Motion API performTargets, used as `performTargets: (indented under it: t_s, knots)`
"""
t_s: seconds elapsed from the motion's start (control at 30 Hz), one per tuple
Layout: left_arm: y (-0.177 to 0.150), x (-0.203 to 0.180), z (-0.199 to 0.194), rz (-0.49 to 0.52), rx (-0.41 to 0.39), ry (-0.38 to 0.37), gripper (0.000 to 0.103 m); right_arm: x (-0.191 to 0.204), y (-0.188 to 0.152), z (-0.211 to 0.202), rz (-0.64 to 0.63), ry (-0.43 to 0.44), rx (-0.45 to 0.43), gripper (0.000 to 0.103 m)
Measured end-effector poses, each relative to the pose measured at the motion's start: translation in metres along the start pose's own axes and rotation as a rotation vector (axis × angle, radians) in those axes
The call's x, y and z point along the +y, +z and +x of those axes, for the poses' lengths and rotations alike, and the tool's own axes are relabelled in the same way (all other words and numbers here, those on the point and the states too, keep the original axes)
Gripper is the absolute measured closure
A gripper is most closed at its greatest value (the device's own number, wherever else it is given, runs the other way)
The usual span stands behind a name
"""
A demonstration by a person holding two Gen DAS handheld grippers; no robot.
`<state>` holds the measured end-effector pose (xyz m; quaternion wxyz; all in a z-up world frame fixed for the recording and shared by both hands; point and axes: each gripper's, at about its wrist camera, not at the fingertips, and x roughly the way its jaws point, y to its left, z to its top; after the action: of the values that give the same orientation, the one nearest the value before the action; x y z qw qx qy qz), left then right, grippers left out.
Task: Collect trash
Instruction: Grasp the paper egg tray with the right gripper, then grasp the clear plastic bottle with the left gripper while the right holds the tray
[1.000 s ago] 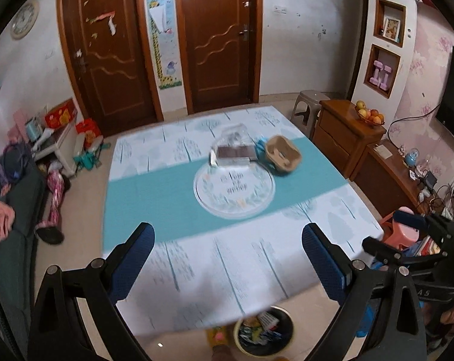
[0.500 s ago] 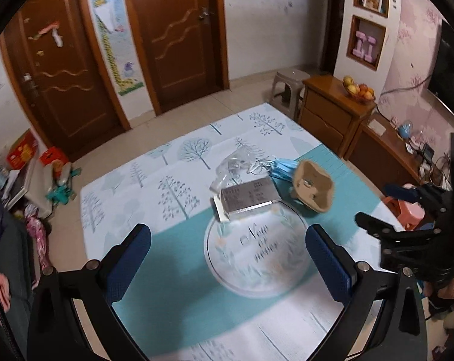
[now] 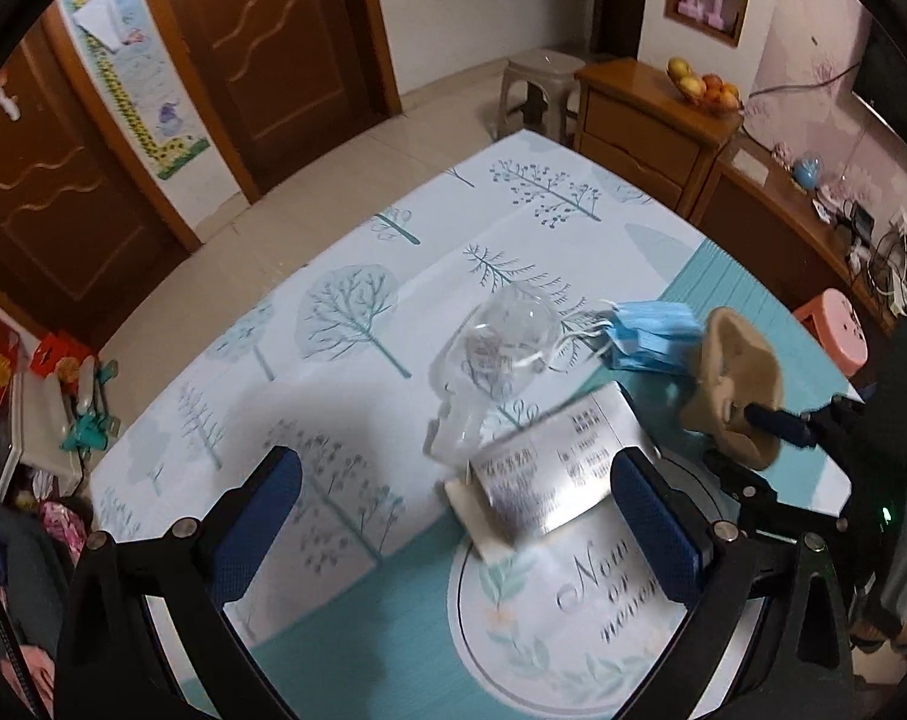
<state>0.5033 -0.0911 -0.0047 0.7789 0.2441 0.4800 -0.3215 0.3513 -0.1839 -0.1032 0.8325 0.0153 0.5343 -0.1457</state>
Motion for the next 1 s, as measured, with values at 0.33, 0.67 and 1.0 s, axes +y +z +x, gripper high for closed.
performTargets:
  t_s: [0.33, 0.67, 1.0]
  knots:
    - [0.028, -0.016, 0.069, 0.088, 0.071, -0.003, 0.001, -0.024, 0.007, -0.003, 0.136, 0.118, -0.067, 0.086]
    - [0.048, -0.023, 0.114, 0.116, 0.111, 0.064, 0.011, -0.05, 0.01, -0.007, 0.317, 0.244, -0.075, 0.087]
    - [0.049, -0.02, 0.118, 0.097, 0.116, 0.056, 0.056, -0.057, 0.001, -0.014, 0.391, 0.325, -0.082, 0.087]
